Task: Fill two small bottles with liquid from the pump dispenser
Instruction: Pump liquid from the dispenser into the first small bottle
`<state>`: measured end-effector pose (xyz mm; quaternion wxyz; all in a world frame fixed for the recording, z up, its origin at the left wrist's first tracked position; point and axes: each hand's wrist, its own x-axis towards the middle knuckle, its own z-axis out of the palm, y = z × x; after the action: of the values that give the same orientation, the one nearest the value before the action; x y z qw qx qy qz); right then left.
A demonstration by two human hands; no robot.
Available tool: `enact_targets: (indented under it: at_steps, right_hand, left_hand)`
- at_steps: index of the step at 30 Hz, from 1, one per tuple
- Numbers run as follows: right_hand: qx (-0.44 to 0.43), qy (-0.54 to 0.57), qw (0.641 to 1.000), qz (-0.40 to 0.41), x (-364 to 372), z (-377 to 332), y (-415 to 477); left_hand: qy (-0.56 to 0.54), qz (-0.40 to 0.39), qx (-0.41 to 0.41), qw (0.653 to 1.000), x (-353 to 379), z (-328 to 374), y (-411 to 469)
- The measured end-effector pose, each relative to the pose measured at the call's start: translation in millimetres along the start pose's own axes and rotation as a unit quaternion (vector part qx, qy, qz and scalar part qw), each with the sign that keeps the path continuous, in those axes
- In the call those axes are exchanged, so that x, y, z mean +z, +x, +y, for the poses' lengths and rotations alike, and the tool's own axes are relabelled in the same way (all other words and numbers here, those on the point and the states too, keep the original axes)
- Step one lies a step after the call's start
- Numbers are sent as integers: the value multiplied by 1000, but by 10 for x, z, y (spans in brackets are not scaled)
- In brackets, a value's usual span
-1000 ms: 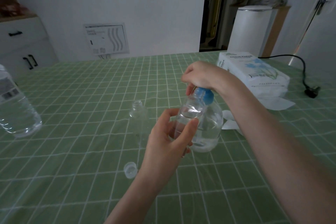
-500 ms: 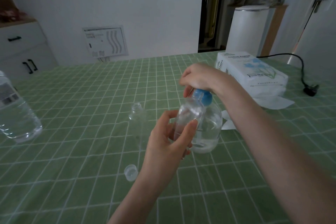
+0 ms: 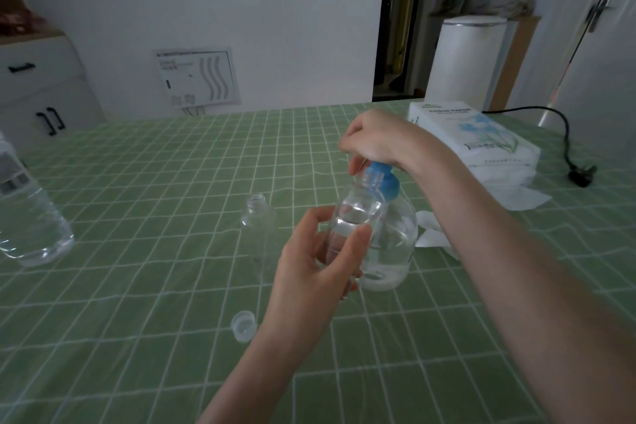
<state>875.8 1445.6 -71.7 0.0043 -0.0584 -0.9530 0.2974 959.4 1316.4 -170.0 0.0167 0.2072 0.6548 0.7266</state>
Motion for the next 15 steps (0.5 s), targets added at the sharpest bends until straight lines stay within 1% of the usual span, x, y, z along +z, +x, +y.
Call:
enact_targets:
  at_steps: [8, 15]
  right_hand:
    - [17, 6, 999, -32, 86, 40, 7]
    - [7, 1, 1000, -15, 43, 13, -19]
  left_hand:
    - [7, 8, -10, 1000, 2, -22, -6]
    - [-2, 7, 0, 1000, 10, -16, -2]
